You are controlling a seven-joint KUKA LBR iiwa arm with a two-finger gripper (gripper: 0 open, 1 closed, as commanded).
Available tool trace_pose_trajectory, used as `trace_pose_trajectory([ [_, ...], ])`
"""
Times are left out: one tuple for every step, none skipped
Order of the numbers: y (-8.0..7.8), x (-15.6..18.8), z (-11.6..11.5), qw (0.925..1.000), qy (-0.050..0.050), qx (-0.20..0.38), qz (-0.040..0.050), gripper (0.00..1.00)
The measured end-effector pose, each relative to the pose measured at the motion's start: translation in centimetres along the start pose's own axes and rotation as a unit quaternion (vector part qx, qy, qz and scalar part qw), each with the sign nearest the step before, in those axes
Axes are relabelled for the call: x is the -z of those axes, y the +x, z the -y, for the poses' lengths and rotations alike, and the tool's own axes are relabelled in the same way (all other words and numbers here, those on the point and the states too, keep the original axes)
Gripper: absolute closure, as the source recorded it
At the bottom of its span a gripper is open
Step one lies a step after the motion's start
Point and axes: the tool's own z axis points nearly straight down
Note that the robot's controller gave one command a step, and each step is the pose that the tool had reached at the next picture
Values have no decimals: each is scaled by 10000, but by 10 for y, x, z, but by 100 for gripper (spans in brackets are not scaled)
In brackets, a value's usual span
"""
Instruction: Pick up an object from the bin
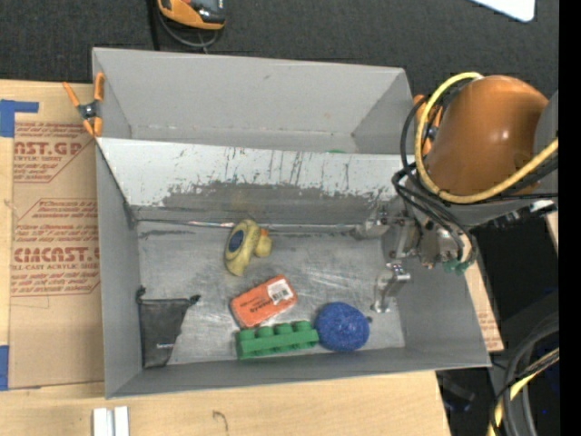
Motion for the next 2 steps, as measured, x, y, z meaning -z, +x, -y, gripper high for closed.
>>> trace_pose_trajectory([
  [0,0,0,10000,0,0,0,0],
  [2,-32,-3,9995,4,303,34,0],
])
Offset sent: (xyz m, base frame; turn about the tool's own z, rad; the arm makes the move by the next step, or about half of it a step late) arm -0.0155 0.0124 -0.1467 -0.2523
